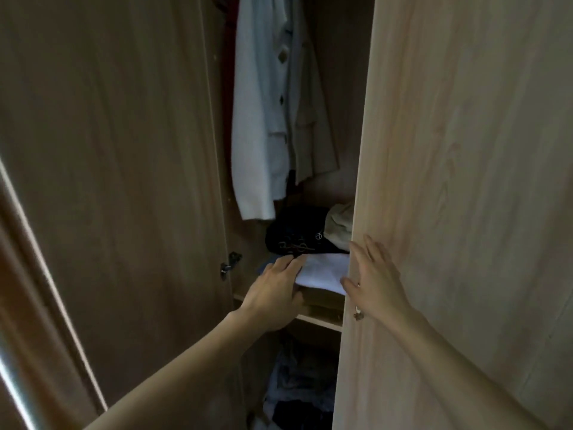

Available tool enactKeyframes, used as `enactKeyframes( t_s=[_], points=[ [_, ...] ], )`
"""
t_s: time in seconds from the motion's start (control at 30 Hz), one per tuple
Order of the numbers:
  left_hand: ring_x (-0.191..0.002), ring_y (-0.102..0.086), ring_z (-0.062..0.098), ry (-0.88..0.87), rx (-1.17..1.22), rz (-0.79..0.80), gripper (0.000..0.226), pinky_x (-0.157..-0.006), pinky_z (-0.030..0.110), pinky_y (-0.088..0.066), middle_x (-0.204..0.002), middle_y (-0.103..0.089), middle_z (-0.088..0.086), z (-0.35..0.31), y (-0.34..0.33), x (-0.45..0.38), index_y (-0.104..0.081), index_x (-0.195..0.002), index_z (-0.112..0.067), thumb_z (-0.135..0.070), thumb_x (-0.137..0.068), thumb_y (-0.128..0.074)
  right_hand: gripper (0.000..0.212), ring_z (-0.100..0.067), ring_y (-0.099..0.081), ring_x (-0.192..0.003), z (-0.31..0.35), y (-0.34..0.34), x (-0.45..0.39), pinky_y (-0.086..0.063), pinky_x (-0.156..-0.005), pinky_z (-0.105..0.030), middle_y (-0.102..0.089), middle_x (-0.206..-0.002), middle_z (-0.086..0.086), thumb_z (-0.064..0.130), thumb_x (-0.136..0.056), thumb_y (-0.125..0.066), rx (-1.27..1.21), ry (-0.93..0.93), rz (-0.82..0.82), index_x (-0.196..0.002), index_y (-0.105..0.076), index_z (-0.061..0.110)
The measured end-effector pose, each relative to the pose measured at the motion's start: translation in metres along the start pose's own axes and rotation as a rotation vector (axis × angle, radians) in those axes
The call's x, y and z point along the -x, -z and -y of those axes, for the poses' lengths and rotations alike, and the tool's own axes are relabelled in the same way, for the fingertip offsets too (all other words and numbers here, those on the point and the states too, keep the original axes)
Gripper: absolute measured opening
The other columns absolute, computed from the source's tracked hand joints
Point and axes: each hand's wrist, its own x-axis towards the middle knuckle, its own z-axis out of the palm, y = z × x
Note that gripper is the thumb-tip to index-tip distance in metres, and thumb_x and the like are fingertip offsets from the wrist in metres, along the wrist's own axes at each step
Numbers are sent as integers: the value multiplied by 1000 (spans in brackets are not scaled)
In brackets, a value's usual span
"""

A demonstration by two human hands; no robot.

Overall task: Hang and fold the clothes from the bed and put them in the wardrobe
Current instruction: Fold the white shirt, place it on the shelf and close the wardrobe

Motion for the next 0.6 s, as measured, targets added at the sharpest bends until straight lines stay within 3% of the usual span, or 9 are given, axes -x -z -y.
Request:
enactKeyframes(
  t_s=[0.27, 0.4, 0.6],
  points=[
    [-139, -37, 24, -93, -34, -70, 73, -110, 37, -39, -154, -36, 0, 53, 71, 79, -26, -154, -24, -24, -88, -57, 71, -25, -34, -142, 104, 1, 43, -37, -109, -41, -37, -154, -5, 36, -92, -65, -213, 56, -99, -152, -32, 18],
    [-130, -44, 23, -102, -61, -159, 72, -105, 34, -41, -149, -42, -2, 105, 123, 135, -32, -151, -24, -24, -83, -56, 70, -22, -28, -145, 182, -10, 66, -34, -114, -45, -33, -157, -2, 38, -93, -64, -253, 70, -61, -152, -30, 21],
    [-135, -40, 22, -42, -33, -241, 68, -106, 35, -40, -152, -40, -4, 166, 178, 206, -33, -150, -25, -21, -85, -54, 70, -18, -18, -149, 283, -16, 100, -24, -119, -35, -25, -160, 1, 41, -96, -59, -228, 86, 32, -155, -26, 22]
  ],
)
